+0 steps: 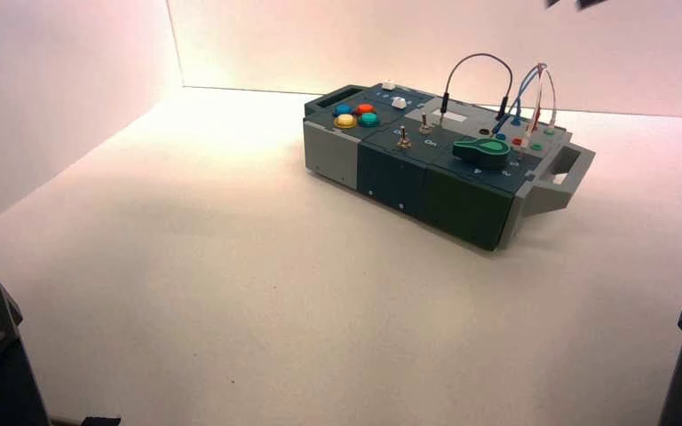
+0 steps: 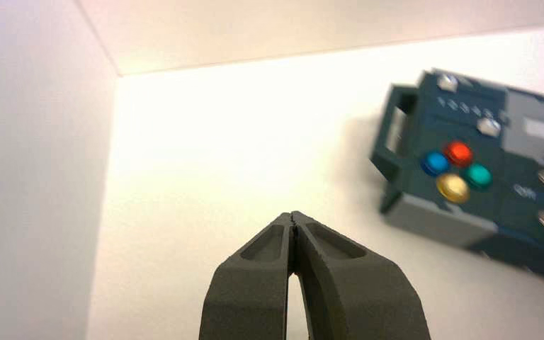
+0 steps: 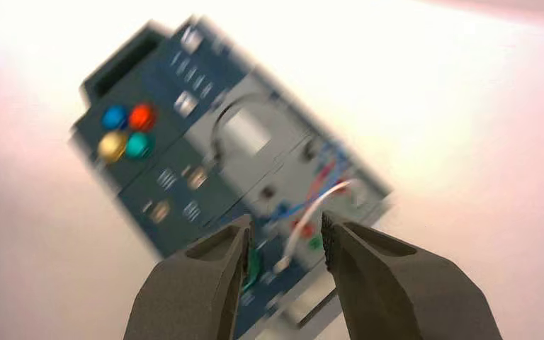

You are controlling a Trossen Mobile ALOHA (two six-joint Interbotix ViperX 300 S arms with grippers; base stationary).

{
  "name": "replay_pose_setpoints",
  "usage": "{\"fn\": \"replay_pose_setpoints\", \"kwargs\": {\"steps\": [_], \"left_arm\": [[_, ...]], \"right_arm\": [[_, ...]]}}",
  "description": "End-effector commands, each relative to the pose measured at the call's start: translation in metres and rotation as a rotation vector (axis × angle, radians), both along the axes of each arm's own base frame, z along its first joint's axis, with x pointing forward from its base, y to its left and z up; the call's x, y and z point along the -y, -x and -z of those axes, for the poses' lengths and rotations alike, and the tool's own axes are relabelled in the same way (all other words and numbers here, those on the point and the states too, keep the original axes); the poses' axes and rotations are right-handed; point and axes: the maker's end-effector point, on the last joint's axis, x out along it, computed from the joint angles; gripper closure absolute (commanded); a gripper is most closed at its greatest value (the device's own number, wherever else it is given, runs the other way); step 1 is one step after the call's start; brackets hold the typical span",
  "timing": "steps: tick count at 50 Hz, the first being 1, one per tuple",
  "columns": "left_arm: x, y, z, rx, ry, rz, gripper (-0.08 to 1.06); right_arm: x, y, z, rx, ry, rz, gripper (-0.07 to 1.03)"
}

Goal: Insert the blue wire.

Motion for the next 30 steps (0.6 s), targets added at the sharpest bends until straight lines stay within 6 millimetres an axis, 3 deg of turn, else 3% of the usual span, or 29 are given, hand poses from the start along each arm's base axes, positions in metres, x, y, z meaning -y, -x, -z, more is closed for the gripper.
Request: {"fn": "replay_pose_setpoints", "kwargs": {"steps": [1,13,30], "left_arm": [[0.012,0.0,-0.016,-0.006,0.001,0.044,1.01],[0.028,0.014,-0.021,-0.089,0.0,0.109,1.01],[0.056,0.032,-0.011,-0.275,-0.024,0.229,1.01]], "right_arm": [[-0.021,-0.004,-0.008,-0.039,-0.047,-0.038,0.43],[-0.047,0.0,0.002,-0.122,-0.155,-0.045,0.43],[-0.044,0.016,0.033,-0.16,-0.187,0.014,0.39]]}}
